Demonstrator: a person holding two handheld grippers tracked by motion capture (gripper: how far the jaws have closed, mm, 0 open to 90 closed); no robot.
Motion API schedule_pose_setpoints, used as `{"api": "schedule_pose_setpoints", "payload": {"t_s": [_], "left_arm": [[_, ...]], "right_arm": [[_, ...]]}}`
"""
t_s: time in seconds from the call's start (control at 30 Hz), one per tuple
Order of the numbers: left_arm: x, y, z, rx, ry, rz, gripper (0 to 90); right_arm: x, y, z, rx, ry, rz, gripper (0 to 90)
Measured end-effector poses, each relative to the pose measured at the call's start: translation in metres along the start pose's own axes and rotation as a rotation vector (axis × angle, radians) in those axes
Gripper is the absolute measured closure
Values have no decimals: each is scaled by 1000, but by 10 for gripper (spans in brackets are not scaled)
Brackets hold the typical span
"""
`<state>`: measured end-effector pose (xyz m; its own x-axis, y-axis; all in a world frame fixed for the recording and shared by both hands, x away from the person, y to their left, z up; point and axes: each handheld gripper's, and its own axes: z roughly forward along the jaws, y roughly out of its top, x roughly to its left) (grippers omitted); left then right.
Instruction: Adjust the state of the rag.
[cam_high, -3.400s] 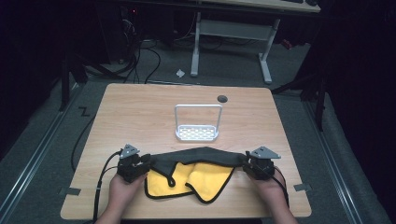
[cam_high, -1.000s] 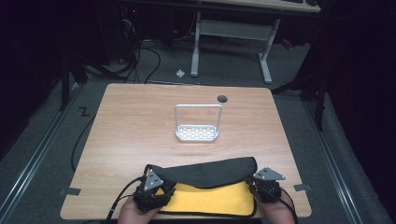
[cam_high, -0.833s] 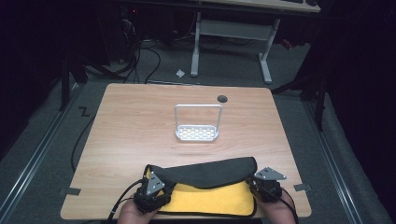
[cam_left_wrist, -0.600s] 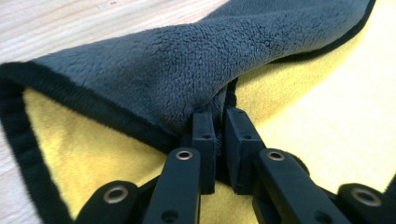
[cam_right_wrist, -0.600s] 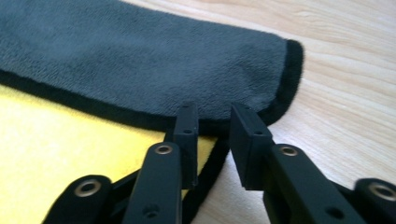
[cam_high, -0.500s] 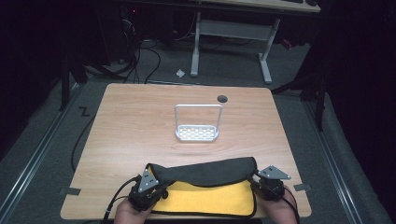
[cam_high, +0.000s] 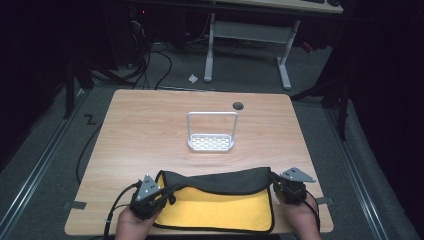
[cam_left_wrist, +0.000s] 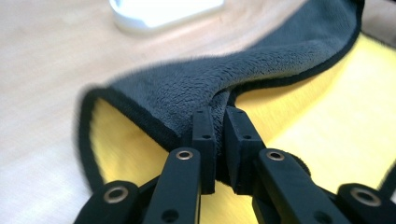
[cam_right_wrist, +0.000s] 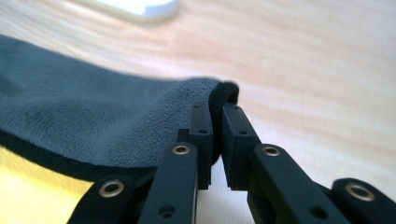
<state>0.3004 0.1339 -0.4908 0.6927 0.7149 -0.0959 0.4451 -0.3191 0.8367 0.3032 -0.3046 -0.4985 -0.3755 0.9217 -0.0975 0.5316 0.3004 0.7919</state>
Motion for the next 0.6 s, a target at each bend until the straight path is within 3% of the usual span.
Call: {"api": "schedule_pose_setpoints", "payload": {"t_s": [0.07, 0.13, 0.2, 0.3, 0.37, 0.4, 0.43, 0.47, 0.53, 0.6], "left_arm": [[14, 10, 0, -17, 1, -18, 830], [33, 22, 5, -39, -10, -59, 830], [54, 31, 15, -38, -14, -107, 829], [82, 42, 40, 12, 13, -134, 824], [94, 44, 55, 33, 37, -153, 789], [101, 44, 62, 45, 51, -166, 789], [112, 44, 72, 55, 79, -208, 700], [112, 44, 72, 55, 79, -208, 651], [119, 44, 70, 22, 93, -250, 568], [116, 45, 55, -47, 99, -276, 543]], "right_arm": [[-1, 10, 2, -11, 0, -1, 842], [-8, 28, 12, -20, -10, -3, 839], [-9, 33, 18, -13, -24, -20, 831], [-15, 46, 40, 6, -32, -12, 808], [-22, 52, 67, 37, -58, 4, 758], [-22, 52, 67, 37, -58, 4, 758], [-28, 56, 78, 39, -68, 23, 717], [-28, 56, 78, 39, -68, 23, 717], [-28, 61, 75, 14, -69, 31, 701], [-27, 61, 70, 2, -62, 33, 701]]}}
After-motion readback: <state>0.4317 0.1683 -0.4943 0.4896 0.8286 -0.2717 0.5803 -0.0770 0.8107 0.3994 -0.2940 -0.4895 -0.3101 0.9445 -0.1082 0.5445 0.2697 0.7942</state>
